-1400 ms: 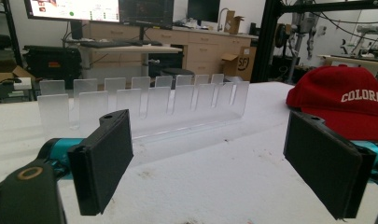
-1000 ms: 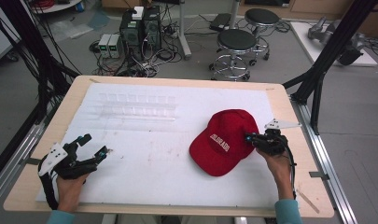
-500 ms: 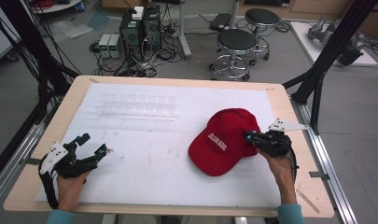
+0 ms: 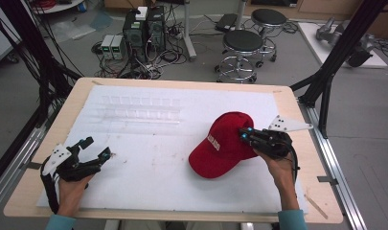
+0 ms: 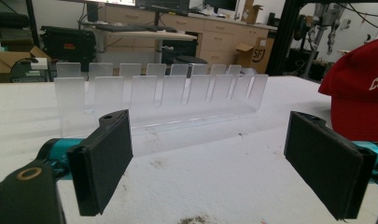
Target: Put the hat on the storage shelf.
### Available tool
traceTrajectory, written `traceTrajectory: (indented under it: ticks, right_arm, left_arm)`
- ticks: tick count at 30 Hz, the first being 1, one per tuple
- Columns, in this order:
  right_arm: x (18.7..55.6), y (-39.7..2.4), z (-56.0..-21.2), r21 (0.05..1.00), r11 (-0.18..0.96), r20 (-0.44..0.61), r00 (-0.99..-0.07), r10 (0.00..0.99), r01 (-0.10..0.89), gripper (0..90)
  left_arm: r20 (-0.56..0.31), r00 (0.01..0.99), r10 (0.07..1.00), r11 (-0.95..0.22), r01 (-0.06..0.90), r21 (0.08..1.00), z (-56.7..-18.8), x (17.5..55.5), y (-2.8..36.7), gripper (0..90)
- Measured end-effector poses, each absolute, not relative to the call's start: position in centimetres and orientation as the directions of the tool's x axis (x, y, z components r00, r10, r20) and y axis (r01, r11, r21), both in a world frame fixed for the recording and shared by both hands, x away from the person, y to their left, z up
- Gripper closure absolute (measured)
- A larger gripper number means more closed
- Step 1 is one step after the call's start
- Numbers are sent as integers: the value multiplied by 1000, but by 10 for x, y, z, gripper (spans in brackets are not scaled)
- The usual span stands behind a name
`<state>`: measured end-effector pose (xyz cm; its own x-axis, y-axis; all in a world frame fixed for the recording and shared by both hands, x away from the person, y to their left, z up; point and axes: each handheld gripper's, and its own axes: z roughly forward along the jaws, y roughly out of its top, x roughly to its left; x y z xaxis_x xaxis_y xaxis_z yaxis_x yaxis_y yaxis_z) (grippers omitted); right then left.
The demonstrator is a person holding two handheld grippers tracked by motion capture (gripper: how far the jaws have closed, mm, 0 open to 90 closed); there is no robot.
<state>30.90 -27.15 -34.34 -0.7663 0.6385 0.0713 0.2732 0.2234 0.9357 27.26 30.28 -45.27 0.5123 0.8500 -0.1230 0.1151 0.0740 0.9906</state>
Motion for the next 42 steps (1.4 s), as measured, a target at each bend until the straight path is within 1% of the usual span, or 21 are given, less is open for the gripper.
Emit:
traceTrajectory:
  ticks: [4,9,12,14,22,28,33,34,37,38,39,41,42]
  right_arm:
    - [308,-261,-338,942,211,80,-786,612,260,878]
    - [310,-243,-330,951,203,80,-818,570,234,878]
    - [310,-230,-326,953,215,68,-839,540,215,878]
    - [311,-221,-324,952,226,58,-851,522,204,878]
    - [311,-188,-316,953,250,45,-894,446,173,878]
    - [312,-171,-311,951,273,24,-911,411,148,878]
    - [312,-162,-310,948,285,20,-919,394,142,878]
    - [313,-158,-310,946,292,17,-921,390,141,878]
    - [313,-155,-311,944,300,11,-924,383,136,878]
    - [314,-151,-311,942,307,13,-926,376,138,878]
    - [314,-149,-311,940,312,12,-928,373,137,878]
    - [314,-146,-312,938,319,8,-930,367,133,878]
    - [314,-144,-312,938,319,9,-930,366,135,878]
  left_arm:
    - [-146,510,848,90,132,987,-453,274,303,156]
    - [-139,519,843,67,155,986,-451,277,302,157]
    - [-154,522,839,63,188,980,-451,279,303,159]
    - [-146,524,839,46,200,979,-450,281,304,159]
    - [-156,539,828,59,193,979,-439,281,307,159]
    - [-164,588,792,64,187,980,-423,281,303,158]
    - [-158,650,744,52,180,982,-404,283,295,158]
    - [-145,676,722,33,176,984,-395,285,291,156]
    - [-131,702,700,7,177,984,-387,288,285,155]
    - [-119,731,672,-20,179,984,-379,291,278,155]
    - [-119,731,672,-20,179,984,-379,291,278,155]
    - [-108,768,631,-58,185,981,-367,298,267,155]
    - [-108,768,631,-58,185,981,-367,298,267,155]
